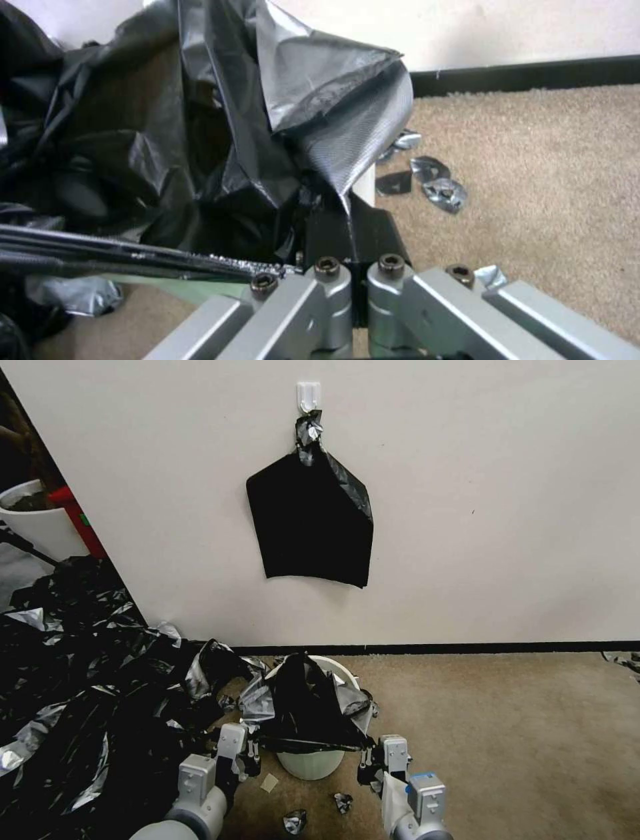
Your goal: Place a trash bag onto the trash bin.
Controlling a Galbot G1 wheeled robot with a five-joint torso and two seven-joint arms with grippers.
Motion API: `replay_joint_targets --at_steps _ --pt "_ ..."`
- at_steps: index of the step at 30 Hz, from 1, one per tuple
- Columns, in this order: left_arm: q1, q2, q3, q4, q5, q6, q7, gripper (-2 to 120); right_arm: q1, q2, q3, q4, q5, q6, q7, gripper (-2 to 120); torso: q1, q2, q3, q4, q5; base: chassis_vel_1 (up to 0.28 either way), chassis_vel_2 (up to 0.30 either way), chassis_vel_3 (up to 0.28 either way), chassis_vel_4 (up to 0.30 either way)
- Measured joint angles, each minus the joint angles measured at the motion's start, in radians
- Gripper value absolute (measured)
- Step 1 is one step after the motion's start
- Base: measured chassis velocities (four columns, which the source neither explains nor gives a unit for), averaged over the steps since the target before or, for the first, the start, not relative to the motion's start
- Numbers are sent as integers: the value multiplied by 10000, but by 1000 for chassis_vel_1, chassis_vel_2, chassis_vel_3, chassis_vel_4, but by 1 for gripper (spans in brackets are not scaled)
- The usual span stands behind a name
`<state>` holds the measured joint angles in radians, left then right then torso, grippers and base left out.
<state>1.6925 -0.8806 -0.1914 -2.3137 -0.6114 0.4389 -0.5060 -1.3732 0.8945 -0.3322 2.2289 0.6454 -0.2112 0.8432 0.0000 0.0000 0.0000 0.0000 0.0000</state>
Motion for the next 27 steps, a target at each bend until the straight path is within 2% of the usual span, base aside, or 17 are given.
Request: replay_joint_targets --at_steps 15,27 --pt "-385 -227 406 841 52 161 -11 0 187 -14 -264 -697 -68 -381 -95 0 0 0 0 0 1 0 0 0 0" --pt "-971 -648 690 1974 47 179 102 0 672 335 -164 -1754 -92 -333 -374 0 0 -2 0 1 0 0 0 0 0"
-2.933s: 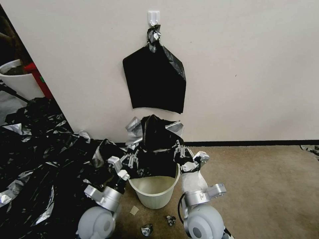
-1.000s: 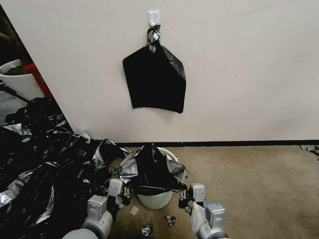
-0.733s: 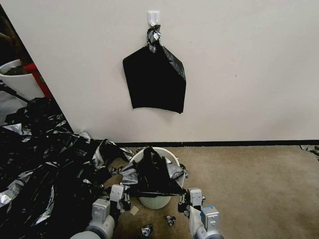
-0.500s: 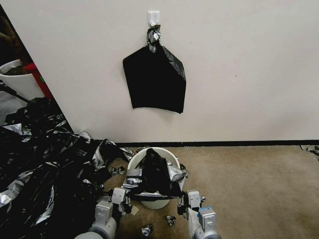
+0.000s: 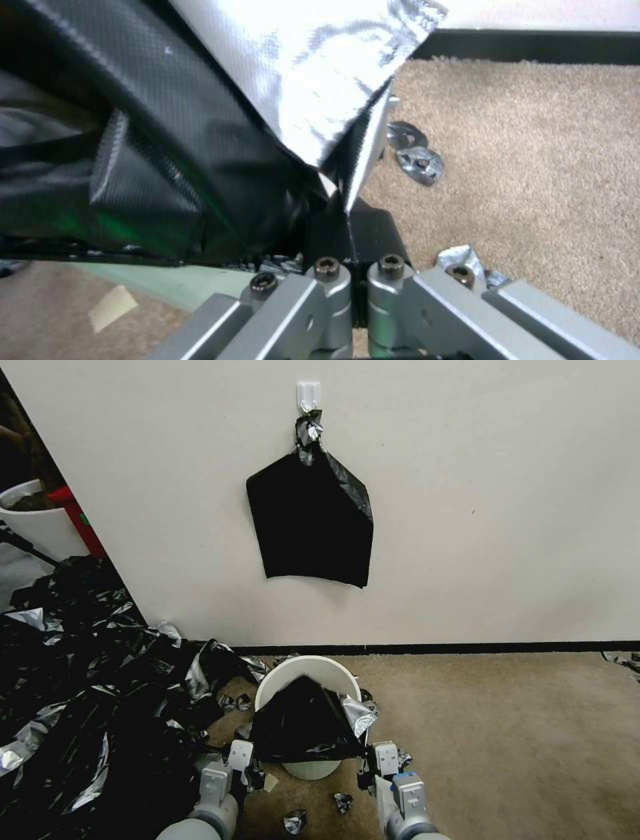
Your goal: Place a trash bag onto the trash bin.
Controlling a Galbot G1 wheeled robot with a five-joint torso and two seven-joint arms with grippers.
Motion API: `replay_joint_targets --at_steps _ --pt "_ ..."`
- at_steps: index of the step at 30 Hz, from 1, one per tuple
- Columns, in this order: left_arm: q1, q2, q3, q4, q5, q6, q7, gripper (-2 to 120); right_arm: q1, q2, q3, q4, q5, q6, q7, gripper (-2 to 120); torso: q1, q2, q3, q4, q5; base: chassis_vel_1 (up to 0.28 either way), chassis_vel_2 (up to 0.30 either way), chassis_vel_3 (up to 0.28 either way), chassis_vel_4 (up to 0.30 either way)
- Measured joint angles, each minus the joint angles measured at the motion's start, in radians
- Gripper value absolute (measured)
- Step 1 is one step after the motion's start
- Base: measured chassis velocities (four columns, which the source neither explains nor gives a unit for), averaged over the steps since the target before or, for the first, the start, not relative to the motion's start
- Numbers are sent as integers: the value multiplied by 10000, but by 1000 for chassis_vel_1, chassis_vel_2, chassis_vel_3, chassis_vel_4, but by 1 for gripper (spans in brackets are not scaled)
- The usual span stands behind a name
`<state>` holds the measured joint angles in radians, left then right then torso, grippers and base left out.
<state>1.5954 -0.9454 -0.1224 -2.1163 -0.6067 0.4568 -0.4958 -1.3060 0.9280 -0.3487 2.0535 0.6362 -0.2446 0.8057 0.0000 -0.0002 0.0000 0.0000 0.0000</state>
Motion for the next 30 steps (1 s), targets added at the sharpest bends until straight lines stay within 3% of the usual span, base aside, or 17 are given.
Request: replay_joint_targets --at_steps 3,14,17,23,26,30 --pt "-243 -151 141 402 2 64 78 0 179 226 -5 -649 -105 96 -149 0 0 0 1 0 0 0 0 0 0" --pt "-344 -214 89 520 -14 99 265 0 135 306 290 -1087 -273 380 -776 0 1 0 0 0 1 0 0 0 0" --pt "-224 -152 -12 353 -25 102 254 0 -66 192 482 -897 -257 504 -954 7 1 0 1 0 -1 0 0 0 0" --pt "183 184 -485 -367 -215 258 220 20 -1018 -378 937 306 40 611 -1093 27 1 0 0 0 0 0 0 0 0" --pt "558 515 -854 -1041 -203 513 202 36 -1948 -976 1312 1286 108 706 -1104 44 1 0 0 -2 1 0 0 0 0" --pt "723 614 -990 -1371 -178 633 178 45 -2253 -1198 1438 1772 109 774 -1092 53 1 1 0 -1 0 0 0 0 0"
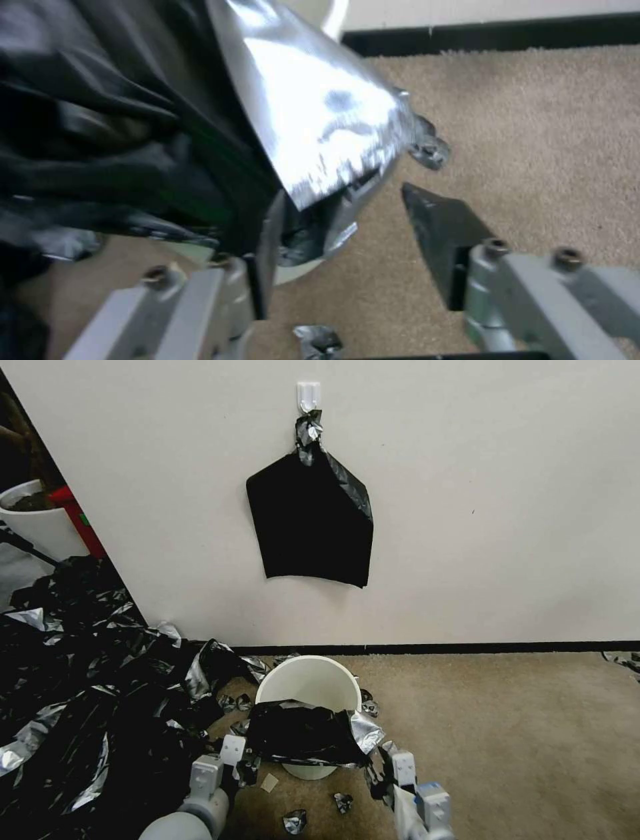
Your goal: Place a trash bag onto the trash bin.
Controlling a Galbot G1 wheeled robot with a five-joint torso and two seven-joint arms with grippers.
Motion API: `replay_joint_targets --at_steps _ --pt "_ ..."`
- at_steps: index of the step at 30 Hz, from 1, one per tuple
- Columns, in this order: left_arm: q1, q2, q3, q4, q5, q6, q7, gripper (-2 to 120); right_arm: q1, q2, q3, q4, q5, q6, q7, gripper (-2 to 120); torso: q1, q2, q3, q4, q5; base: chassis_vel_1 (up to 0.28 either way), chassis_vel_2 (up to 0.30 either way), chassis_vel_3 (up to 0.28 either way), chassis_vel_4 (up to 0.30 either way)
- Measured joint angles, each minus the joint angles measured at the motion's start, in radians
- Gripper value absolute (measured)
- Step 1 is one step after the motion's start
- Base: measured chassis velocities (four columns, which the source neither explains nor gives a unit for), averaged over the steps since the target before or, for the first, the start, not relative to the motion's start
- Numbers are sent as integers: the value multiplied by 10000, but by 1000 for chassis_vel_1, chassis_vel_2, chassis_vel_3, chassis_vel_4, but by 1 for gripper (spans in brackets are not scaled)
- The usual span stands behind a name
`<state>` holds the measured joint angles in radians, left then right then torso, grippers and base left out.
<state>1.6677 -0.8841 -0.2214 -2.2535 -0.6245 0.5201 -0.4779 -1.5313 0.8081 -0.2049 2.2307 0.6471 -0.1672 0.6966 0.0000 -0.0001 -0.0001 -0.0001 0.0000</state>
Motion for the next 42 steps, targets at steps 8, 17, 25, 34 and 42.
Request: replay_joint_targets --at_steps 8,17,25,34,42 --pt "513 -94 -444 -512 172 -221 478 78 2 -13 173 1026 -176 113 -27 88 0 0 0 1 0 0 0 0 0" --pt "1231 88 -1304 -953 571 -103 1341 99 558 144 681 1153 -610 321 -664 100 -1 0 0 0 0 0 0 0 0" --pt "1440 42 -1949 -1319 620 -595 1712 100 2626 693 1425 88 894 -402 -1882 100 -1 0 1 2 0 0 0 0 0" --pt "874 -499 -2574 -1878 428 -2722 1808 100 5596 1592 1194 -3103 1690 -3364 -5277 100 -1 0 2 1 0 0 0 0 0" --pt "318 -1188 -3601 -1946 -190 -2999 1489 100 7458 2445 283 -5473 -409 -3926 -7117 100 -1 0 2 3 -2 0 0 0 0"
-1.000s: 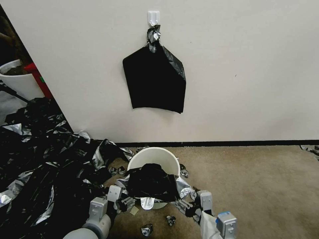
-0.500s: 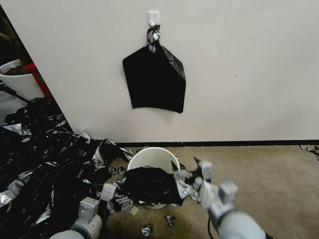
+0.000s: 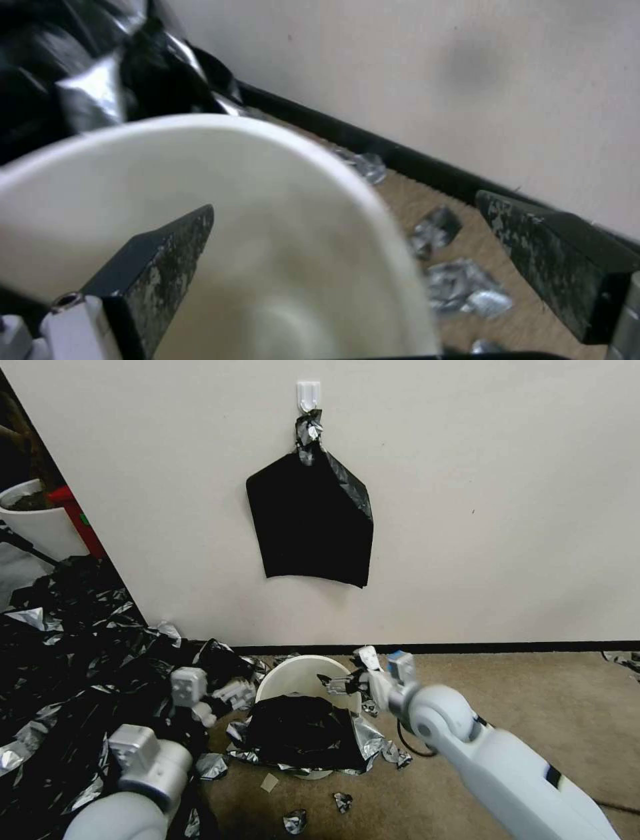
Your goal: Place a trash bag onto the trash bin.
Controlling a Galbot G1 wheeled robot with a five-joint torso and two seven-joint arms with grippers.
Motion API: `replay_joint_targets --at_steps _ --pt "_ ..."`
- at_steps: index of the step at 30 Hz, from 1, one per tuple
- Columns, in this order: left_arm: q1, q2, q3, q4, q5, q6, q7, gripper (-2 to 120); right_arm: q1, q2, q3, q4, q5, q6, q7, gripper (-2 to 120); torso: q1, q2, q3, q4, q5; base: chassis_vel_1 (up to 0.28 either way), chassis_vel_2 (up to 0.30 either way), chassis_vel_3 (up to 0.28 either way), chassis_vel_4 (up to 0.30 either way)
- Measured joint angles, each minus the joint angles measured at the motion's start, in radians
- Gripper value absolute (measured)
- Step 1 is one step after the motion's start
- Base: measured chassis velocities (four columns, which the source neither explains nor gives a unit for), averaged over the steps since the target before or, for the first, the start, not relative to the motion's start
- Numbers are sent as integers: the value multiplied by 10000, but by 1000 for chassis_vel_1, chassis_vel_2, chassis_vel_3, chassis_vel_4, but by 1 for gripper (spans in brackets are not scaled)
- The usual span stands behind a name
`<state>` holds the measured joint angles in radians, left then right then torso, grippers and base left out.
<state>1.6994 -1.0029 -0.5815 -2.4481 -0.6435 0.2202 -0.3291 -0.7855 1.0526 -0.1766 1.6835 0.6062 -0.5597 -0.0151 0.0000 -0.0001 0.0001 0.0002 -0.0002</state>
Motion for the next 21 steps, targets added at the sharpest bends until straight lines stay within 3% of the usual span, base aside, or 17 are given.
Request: replay_joint_targets --at_steps 5,11,13,18,19,21 --pt "-212 -120 -692 44 -374 131 -247 100 538 441 -117 -1191 -1181 -348 -1188 98 0 0 0 -3 0 0 0 0 0" --pt "-155 -113 -1162 89 -651 250 -610 100 896 837 -132 -1921 -1604 -650 -1897 76 1 0 0 -2 2 0 0 0 0" --pt "-140 -126 -1167 155 -655 253 -737 100 946 956 -180 -1989 -1544 -650 -1811 66 0 0 -1 -2 1 0 0 0 0" --pt "-203 -170 -1037 300 -647 251 -885 100 983 1056 -295 -1976 -1232 -703 -1301 54 1 0 -1 -2 2 0 0 0 0" --pt "-268 -200 -926 384 -634 252 -985 100 987 1079 -335 -1902 -1054 -757 -964 45 0 0 -1 -2 1 0 0 0 0" --pt "-312 -213 -839 441 -624 252 -1035 100 983 1077 -372 -1804 -843 -812 -584 42 0 0 -1 -2 2 0 0 0 0"
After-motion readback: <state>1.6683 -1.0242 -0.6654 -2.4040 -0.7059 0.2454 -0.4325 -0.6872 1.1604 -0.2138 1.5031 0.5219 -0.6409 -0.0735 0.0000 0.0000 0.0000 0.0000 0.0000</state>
